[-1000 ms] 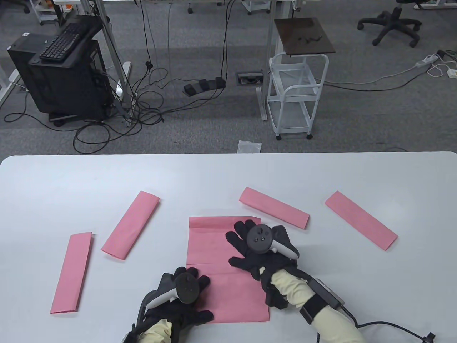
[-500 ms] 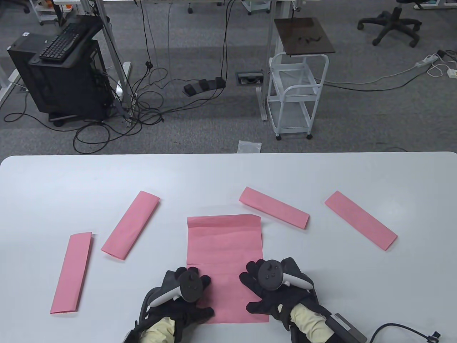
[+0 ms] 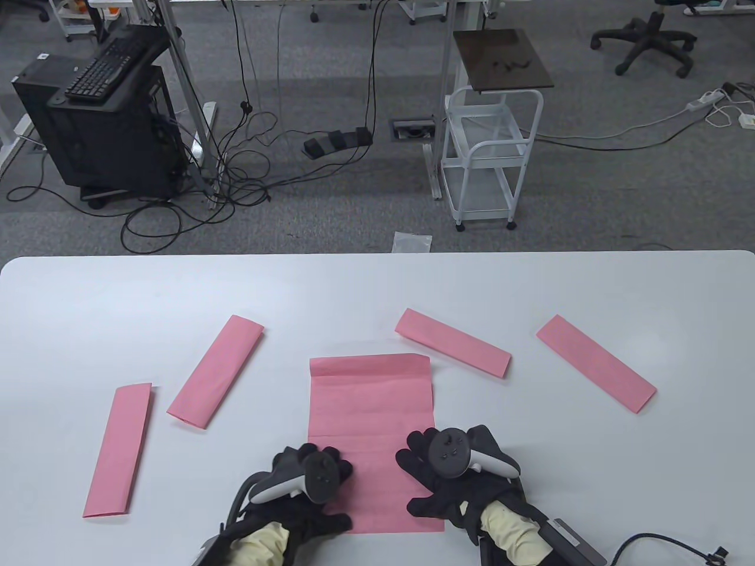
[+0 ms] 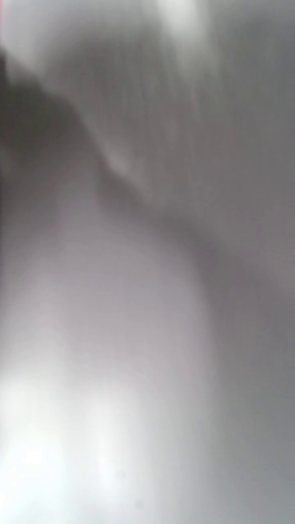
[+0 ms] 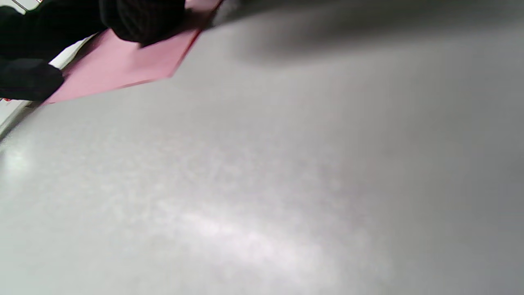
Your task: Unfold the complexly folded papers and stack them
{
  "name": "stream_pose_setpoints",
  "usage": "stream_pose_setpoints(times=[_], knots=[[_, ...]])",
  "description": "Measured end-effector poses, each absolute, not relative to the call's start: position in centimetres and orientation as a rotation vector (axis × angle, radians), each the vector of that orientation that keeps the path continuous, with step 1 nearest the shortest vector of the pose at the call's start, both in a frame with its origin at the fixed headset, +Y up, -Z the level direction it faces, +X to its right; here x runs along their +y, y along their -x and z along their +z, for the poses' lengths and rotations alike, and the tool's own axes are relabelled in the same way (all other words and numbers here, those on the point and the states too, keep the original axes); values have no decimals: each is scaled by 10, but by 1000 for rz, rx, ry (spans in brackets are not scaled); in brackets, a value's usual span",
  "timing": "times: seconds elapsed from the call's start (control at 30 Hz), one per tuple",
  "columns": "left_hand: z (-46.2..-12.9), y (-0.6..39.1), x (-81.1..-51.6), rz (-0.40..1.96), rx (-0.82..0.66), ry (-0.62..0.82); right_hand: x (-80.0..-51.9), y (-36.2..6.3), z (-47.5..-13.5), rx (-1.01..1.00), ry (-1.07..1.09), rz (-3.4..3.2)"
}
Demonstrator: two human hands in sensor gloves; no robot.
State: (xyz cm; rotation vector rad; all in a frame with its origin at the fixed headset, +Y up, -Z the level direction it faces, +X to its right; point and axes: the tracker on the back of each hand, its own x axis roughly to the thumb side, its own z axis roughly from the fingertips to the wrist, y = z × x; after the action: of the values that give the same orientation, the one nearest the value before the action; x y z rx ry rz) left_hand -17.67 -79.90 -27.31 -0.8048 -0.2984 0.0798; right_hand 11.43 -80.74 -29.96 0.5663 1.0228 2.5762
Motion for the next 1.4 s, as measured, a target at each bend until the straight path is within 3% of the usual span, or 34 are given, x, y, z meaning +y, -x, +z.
stream_pose_setpoints(times=[0.13,0.27,0.4,0.57,0.7,1.07,1.33,1.4], knots=[[-272,206,-799,129,-226,804,-807,-115,-300,1026,-565,2576],[-273,199,-792,97,-237,809,-807,-115,-300,1027,-564,2575],[-277,171,-775,87,-355,631,-808,-115,-300,1029,-560,2571],[-285,120,-785,42,-527,772,-808,-115,-300,1037,-559,2564],[-299,104,-798,-58,-586,725,-808,-115,-300,1043,-560,2558],[-356,176,-803,170,-186,715,-808,-115,-300,1047,-561,2557],[-360,172,-792,148,-121,737,-808,-115,-300,1050,-559,2558],[-354,157,-782,96,-204,714,-808,-115,-300,1050,-558,2558]])
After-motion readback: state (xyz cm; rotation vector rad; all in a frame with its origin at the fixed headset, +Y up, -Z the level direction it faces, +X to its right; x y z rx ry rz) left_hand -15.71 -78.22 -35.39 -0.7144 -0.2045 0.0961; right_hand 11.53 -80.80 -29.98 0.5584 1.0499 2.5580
